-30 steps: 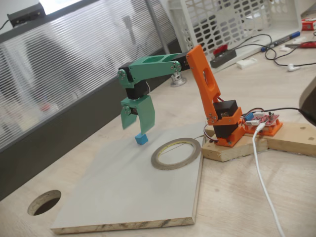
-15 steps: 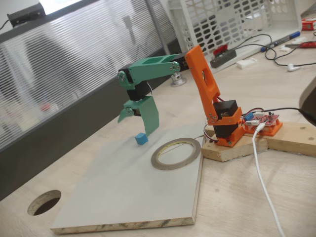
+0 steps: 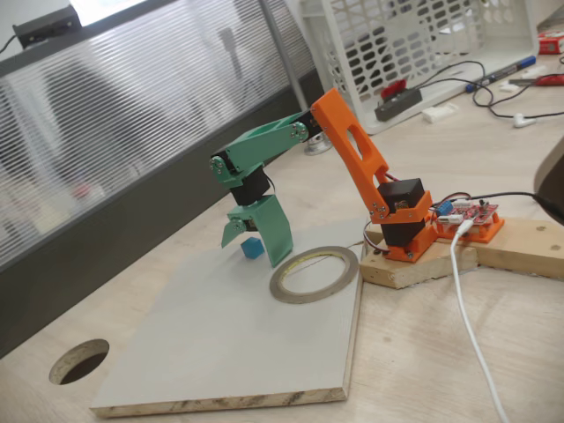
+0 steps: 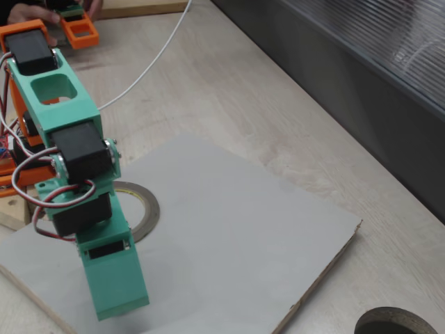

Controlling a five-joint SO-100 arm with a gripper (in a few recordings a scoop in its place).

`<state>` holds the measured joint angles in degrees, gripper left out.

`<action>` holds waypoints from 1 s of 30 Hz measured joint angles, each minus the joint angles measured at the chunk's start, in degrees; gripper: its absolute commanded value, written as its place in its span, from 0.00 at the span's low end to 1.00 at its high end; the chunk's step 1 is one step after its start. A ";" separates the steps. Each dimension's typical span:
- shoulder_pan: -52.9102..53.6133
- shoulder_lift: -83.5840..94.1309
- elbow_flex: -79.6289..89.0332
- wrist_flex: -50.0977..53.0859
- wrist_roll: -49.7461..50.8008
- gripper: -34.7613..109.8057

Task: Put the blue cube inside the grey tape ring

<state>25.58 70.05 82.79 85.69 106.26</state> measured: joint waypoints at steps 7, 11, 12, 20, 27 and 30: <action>0.00 -0.35 -3.08 0.00 0.00 0.88; 0.00 -0.97 -8.26 0.35 -0.09 0.88; 0.00 -1.23 -9.05 0.09 -0.09 0.88; 0.00 -1.41 -10.20 0.79 -0.09 0.77; 0.00 -1.41 -10.20 0.62 -0.18 0.53; 0.00 -1.41 -10.20 0.62 -0.18 0.47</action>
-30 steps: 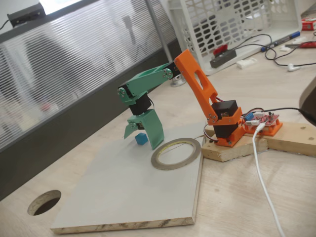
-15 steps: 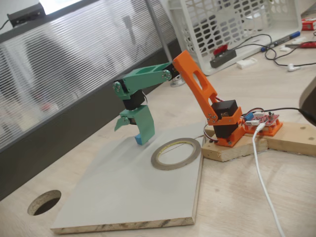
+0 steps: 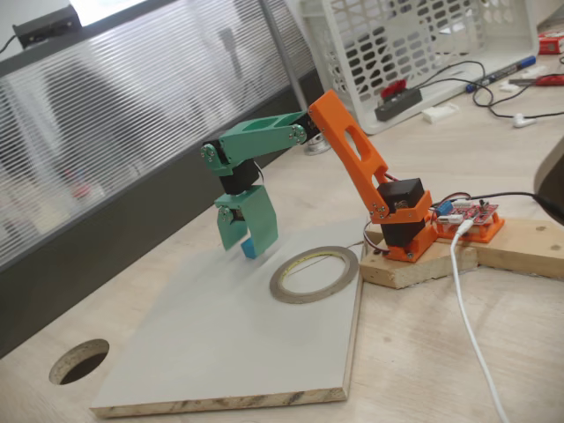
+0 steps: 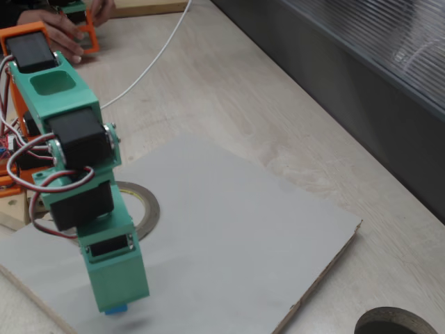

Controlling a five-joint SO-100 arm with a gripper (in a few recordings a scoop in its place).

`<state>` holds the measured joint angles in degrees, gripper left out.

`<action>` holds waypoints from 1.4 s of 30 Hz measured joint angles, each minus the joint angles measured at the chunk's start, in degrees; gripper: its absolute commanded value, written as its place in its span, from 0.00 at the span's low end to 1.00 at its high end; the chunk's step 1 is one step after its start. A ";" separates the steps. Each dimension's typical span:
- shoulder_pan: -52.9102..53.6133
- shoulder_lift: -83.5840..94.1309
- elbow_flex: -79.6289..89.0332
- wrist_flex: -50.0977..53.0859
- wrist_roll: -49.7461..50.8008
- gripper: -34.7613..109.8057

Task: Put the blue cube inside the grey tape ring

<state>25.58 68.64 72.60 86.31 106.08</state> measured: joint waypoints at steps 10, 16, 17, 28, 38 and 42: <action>0.00 -3.96 0.00 -0.44 0.00 0.44; 0.00 -3.96 0.00 -0.44 -0.09 0.44; 0.00 -3.96 0.00 -0.44 -0.09 0.44; 0.00 -3.96 0.00 0.09 -0.09 0.43; 0.00 -3.96 0.00 0.00 -0.09 0.24; 0.00 -3.96 -0.62 0.00 -0.09 0.24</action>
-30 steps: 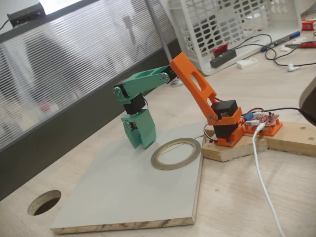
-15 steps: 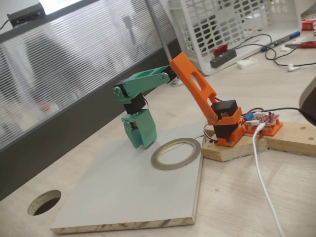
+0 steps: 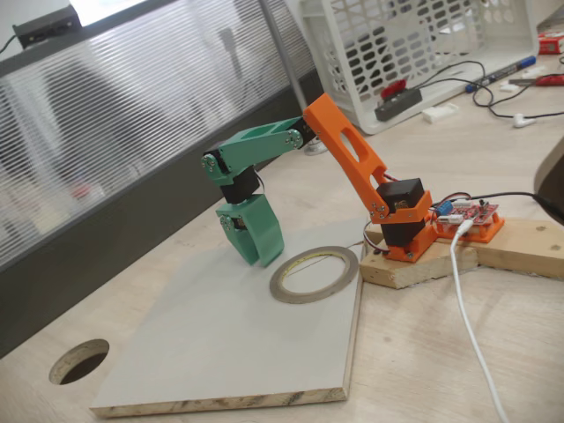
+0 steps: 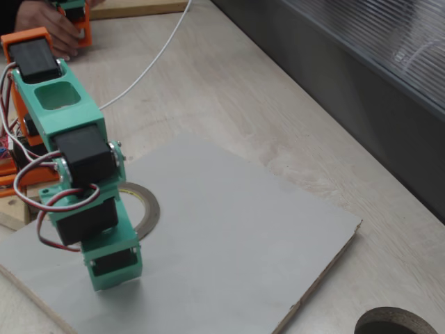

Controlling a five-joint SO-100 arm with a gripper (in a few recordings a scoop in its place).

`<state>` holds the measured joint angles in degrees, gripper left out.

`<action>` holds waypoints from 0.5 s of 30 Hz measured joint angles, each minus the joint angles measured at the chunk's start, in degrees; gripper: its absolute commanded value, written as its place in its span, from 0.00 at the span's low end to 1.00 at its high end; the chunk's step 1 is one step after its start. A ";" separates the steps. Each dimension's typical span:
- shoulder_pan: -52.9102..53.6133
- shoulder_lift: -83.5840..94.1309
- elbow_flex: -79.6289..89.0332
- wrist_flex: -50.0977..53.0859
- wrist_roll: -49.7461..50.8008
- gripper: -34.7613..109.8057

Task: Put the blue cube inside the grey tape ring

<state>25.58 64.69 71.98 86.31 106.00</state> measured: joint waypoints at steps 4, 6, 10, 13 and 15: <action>0.00 3.69 -0.18 0.00 0.00 0.24; 0.00 7.03 -0.09 0.44 0.00 0.24; -0.18 14.41 -0.09 0.70 0.00 0.24; -0.09 17.05 -0.09 0.70 0.00 0.24; -0.26 17.58 -0.09 0.70 0.00 0.24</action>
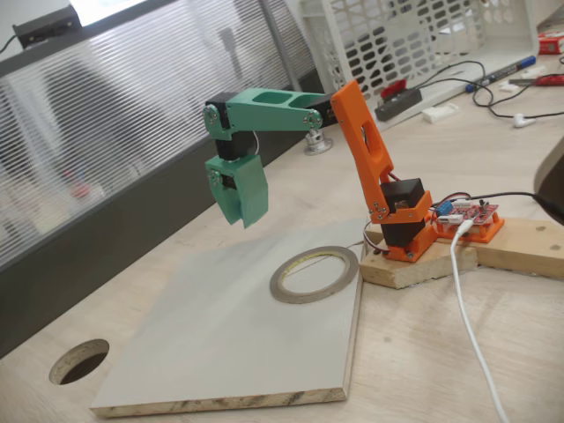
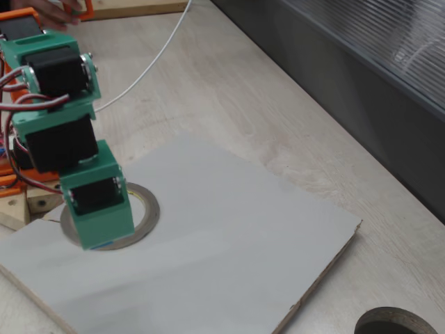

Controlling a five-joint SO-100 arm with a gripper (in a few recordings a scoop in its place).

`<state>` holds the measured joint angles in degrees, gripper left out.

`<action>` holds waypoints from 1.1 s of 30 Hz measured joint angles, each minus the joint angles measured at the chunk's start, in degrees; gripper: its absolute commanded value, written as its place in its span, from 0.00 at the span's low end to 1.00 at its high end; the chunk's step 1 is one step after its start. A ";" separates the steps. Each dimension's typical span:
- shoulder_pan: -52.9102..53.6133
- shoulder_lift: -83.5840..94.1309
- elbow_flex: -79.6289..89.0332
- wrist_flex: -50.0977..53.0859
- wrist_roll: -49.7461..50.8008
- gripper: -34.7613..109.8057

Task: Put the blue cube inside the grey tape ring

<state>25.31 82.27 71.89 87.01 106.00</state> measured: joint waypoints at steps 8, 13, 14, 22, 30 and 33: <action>0.18 1.76 2.20 -0.09 0.00 0.24; -0.18 10.72 15.21 -0.35 0.00 0.24; -1.14 13.01 17.84 -0.35 0.00 0.24; -11.16 27.69 36.56 -0.35 0.00 0.24; -11.95 38.76 51.24 -4.48 0.00 0.24; -11.95 41.22 55.72 -9.14 0.00 0.24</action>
<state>13.36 123.49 127.62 77.87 106.00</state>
